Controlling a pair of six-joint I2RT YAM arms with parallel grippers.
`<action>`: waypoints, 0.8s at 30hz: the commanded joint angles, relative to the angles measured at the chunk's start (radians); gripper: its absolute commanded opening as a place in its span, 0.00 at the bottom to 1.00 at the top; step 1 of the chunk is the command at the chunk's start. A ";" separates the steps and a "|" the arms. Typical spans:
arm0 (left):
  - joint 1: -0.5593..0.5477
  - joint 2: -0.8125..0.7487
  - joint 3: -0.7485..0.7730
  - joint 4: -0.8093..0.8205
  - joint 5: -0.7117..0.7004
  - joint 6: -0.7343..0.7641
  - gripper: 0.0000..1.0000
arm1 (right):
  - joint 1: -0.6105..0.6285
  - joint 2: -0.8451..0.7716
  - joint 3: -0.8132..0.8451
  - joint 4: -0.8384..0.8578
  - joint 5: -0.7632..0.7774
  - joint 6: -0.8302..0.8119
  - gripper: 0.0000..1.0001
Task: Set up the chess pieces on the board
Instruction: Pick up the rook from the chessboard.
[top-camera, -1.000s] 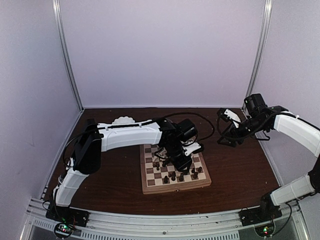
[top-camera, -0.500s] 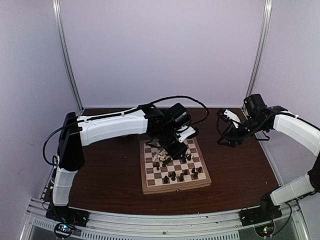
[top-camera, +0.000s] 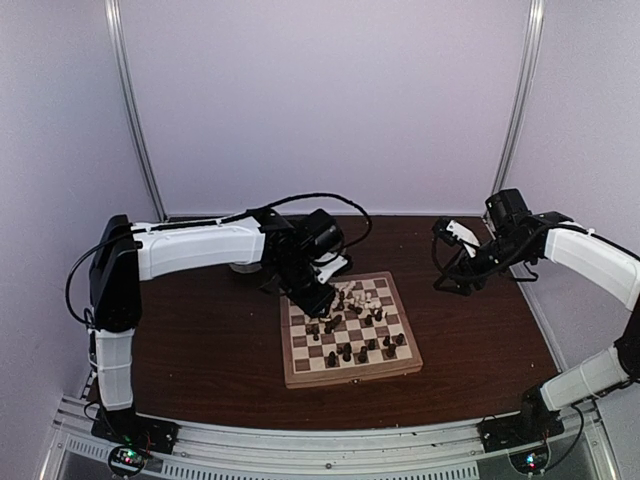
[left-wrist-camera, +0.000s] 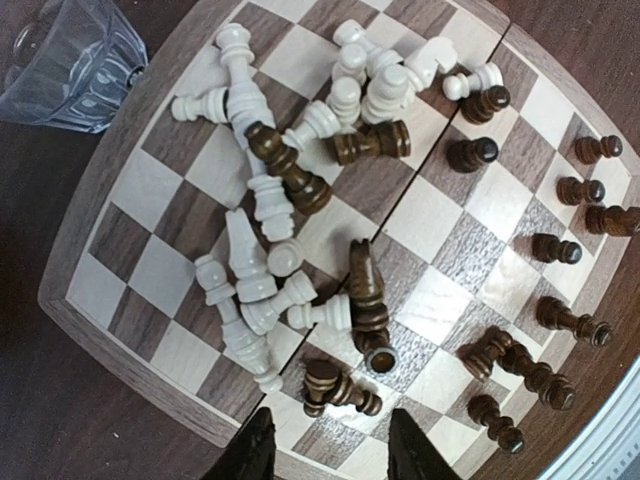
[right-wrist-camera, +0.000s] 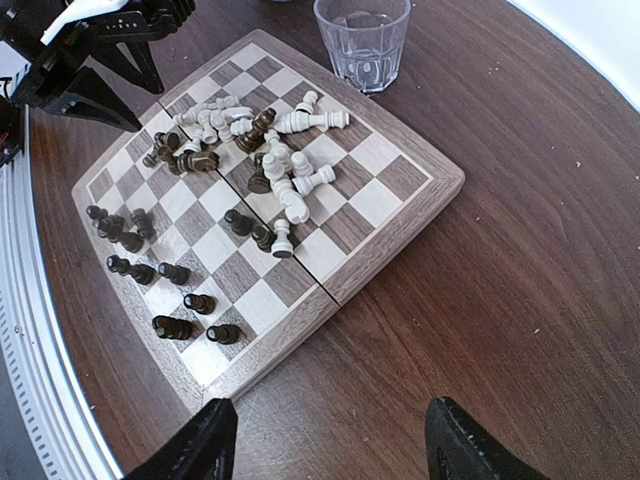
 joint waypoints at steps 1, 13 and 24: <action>-0.007 -0.003 -0.012 0.058 0.040 -0.015 0.41 | -0.005 0.011 0.005 -0.014 -0.005 -0.006 0.67; -0.006 0.087 0.029 0.063 0.061 -0.026 0.41 | -0.008 0.008 -0.003 -0.007 0.005 -0.009 0.67; -0.006 0.120 0.046 0.072 0.103 -0.026 0.24 | -0.008 0.009 -0.003 -0.012 0.006 -0.012 0.68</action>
